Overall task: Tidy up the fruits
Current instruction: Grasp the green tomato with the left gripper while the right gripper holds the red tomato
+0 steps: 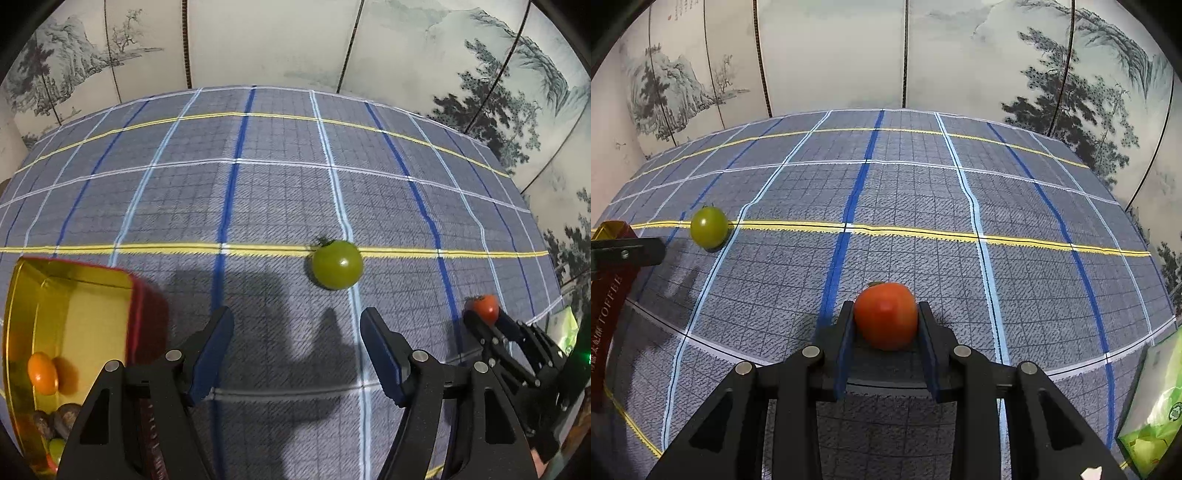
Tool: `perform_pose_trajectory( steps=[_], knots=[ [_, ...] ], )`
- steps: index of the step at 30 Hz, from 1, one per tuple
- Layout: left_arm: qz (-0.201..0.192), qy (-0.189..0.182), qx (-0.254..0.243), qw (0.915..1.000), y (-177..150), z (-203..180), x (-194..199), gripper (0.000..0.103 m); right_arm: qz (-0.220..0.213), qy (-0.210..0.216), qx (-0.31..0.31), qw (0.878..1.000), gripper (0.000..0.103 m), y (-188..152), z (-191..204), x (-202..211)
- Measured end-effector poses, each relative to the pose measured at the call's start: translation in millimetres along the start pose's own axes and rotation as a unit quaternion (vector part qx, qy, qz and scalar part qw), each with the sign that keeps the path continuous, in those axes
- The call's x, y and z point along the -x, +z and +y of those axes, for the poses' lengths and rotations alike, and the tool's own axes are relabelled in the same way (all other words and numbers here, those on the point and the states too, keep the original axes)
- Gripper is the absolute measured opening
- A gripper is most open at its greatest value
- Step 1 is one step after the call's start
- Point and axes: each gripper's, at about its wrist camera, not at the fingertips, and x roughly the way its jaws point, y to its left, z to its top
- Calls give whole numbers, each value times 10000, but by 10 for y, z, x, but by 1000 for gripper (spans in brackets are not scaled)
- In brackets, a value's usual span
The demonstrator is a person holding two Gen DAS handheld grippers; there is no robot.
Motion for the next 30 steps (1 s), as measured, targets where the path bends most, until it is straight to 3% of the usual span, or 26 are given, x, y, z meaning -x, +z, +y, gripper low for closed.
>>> perform_pose_trajectory(
  steps=[10,17,19,30],
  knots=[
    [-141,-191,45,9997,195,-167,-240,66,-7,124,-53,9999,33,-20,-20,4],
    [-22,-207,54,9998,273,-177,-440,48,-11,177,-89,9998,33,-22,-36,0],
    [60,-292,52,9995,257,-165,-476,38,-11,175,-87,9998,33,-23,-35,0],
    [246,3,-175,9995,-62,-114,-264,37,-7,150,-67,9999,33,-19,-36,-3]
  ],
)
